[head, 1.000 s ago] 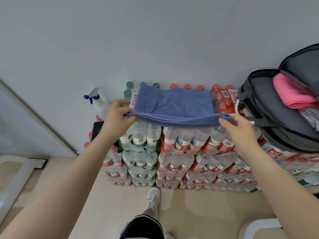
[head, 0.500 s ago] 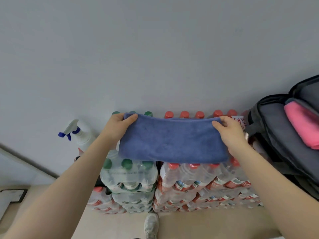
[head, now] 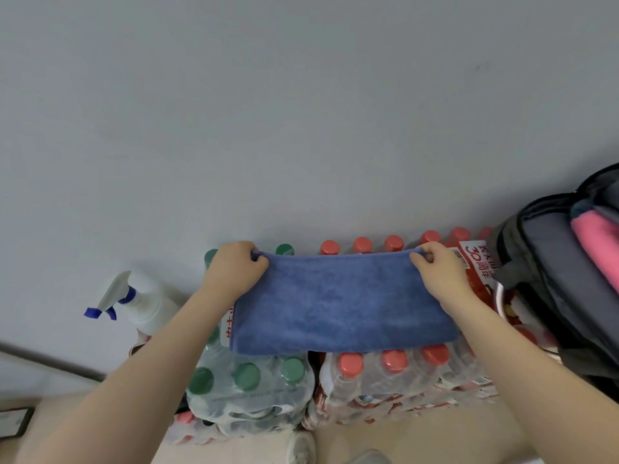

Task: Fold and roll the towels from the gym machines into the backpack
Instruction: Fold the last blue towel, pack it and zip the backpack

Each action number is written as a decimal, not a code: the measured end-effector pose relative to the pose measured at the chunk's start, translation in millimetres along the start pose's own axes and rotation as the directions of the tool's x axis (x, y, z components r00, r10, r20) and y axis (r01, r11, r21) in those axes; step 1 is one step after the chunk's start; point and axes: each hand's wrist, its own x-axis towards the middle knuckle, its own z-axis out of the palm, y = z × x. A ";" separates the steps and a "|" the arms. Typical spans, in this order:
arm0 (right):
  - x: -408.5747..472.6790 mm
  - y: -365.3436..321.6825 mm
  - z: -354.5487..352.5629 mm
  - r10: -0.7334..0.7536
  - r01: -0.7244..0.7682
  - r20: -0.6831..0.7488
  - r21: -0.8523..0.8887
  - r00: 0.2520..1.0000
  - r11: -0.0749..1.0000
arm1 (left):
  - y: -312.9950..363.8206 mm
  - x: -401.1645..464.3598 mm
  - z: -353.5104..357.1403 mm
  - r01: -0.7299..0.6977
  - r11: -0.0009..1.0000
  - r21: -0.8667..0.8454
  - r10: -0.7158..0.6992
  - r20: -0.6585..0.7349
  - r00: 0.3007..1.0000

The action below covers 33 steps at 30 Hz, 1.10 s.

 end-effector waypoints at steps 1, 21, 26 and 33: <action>0.1 -0.6 0.9 -0.001 0.001 -0.001 -0.022 1.000 1.000 | 0.4 0.6 1.4 -0.012 1.000 0.009 0.012 -0.015 1.000; -27.1 -0.2 31.3 -0.299 0.454 0.346 -0.591 0.889 0.666 | -7.1 -24.6 53.4 -0.327 0.864 0.383 0.316 0.095 0.944; -29.9 10.4 5.4 -0.046 0.058 0.285 -0.034 0.958 0.998 | -5.6 -21.3 51.7 -0.178 0.917 0.358 0.168 0.061 0.984; -40.5 4.1 -13.7 0.009 -0.001 0.259 -0.028 0.966 1.000 | 25.1 -41.6 57.3 -0.280 0.922 0.268 0.279 0.042 0.959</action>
